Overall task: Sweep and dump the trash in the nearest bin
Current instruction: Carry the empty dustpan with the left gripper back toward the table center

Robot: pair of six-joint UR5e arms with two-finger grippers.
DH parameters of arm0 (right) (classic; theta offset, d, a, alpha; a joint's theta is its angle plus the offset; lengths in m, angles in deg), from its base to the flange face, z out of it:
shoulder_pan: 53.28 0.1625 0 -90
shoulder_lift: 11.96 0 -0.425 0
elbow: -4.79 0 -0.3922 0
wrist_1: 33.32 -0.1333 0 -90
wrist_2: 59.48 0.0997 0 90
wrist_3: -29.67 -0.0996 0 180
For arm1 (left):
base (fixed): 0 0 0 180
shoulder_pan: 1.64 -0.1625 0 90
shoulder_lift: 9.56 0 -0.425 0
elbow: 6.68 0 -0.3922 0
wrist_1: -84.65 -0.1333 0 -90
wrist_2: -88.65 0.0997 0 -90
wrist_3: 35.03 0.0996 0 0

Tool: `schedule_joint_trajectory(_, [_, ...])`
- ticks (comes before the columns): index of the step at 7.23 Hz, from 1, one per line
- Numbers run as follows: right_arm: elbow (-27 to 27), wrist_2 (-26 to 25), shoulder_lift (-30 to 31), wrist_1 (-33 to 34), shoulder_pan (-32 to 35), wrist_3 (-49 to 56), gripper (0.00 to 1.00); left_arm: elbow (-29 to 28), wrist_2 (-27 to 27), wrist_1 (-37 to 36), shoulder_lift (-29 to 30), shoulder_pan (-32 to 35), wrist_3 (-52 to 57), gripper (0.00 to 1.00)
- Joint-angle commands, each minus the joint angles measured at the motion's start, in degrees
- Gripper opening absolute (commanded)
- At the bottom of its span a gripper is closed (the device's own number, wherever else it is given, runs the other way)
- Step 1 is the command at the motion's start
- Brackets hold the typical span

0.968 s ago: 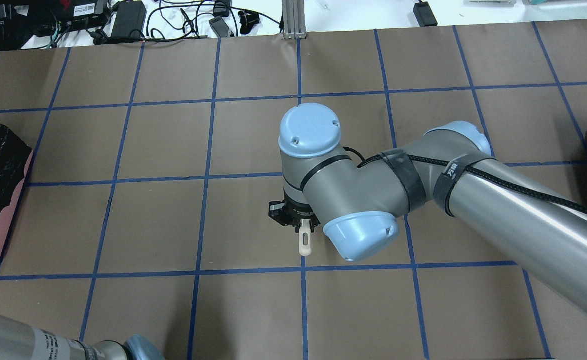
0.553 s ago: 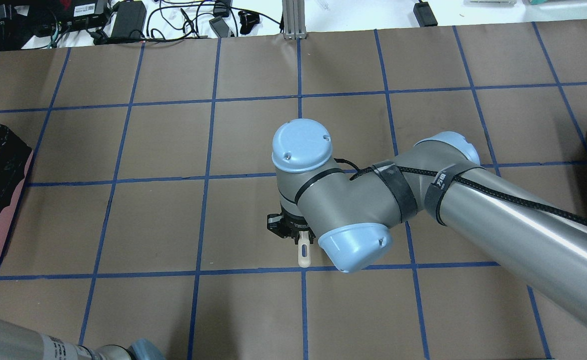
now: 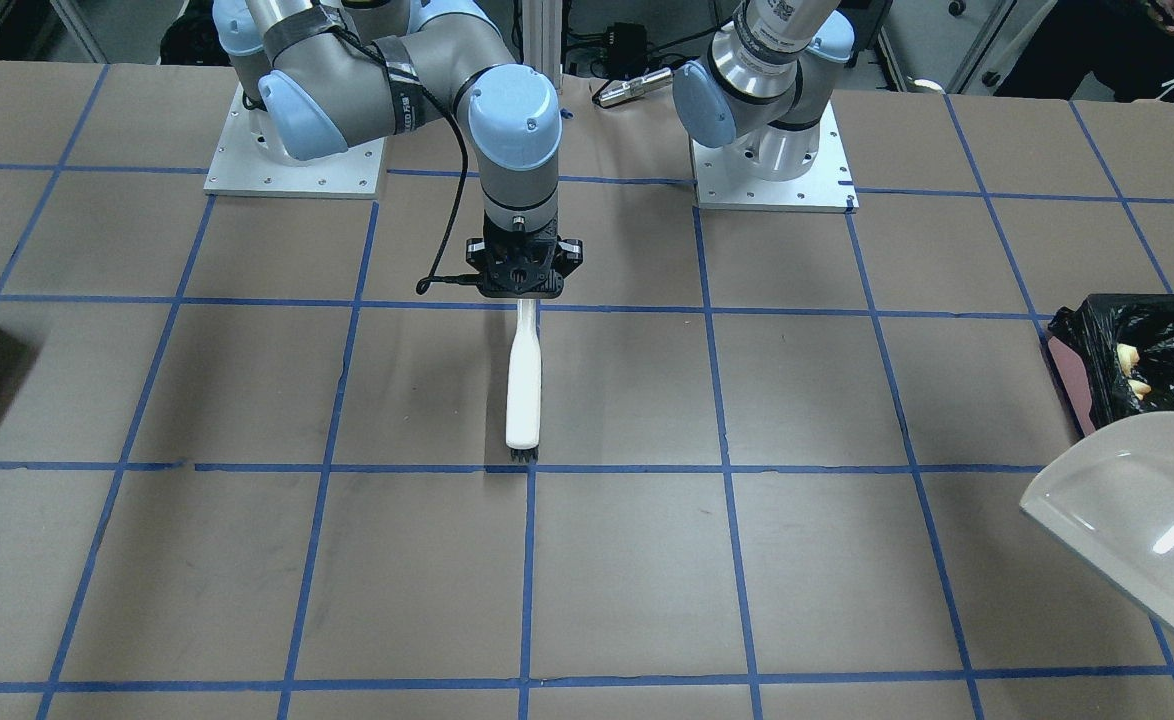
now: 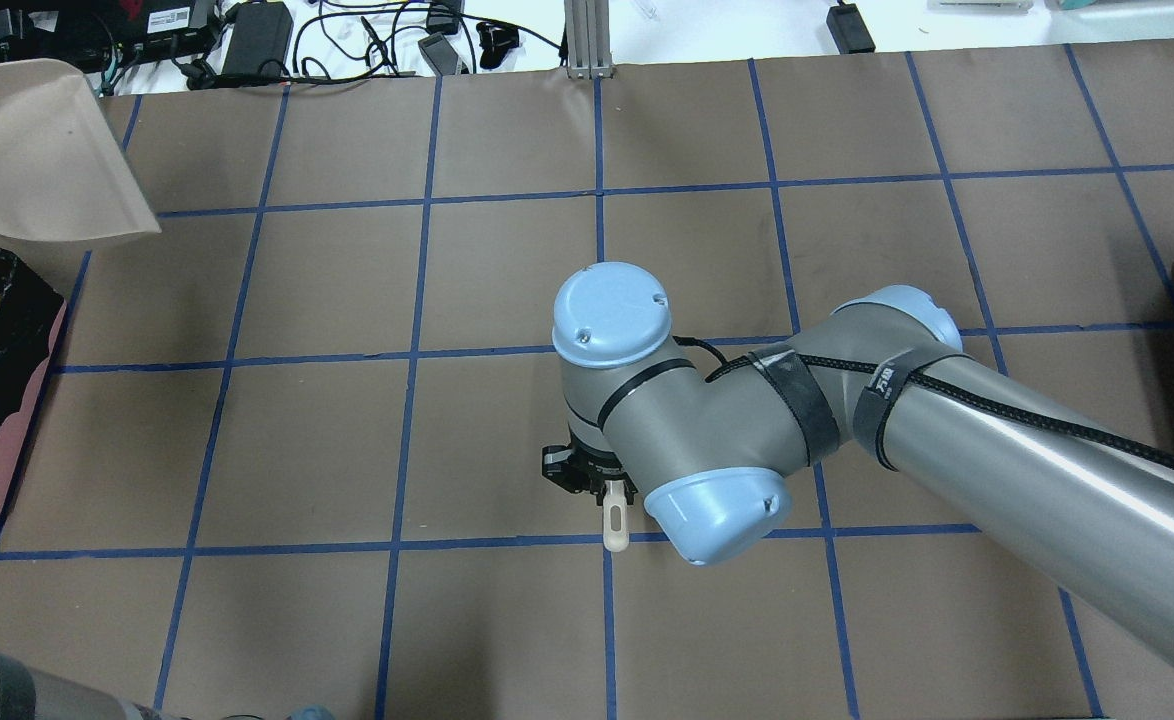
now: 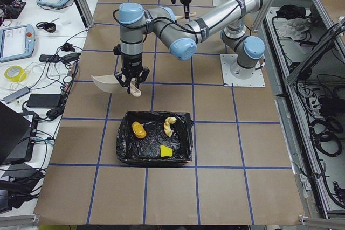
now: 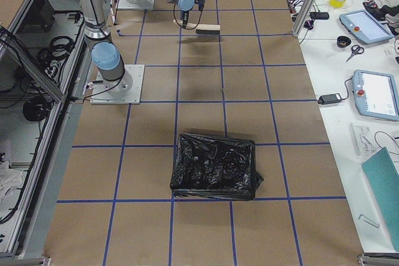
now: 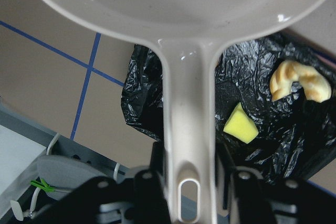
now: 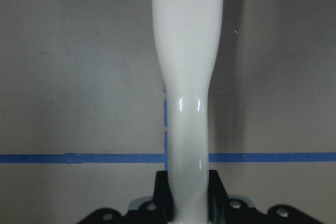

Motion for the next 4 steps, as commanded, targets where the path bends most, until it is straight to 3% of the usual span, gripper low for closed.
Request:
schedule_joint_trajectory(1, [-1.24,-0.18,0.13,0.02,0.0,0.07,0.0,4.94,-0.27,1.0,-1.07,6.66,-14.73,0.0])
schedule_joint_trajectory(4, [-1.16,0.96,0.22,0.11,0.09,-0.45,0.0,6.11,-0.89,2.93,-0.37,15.27,-34.22,0.0])
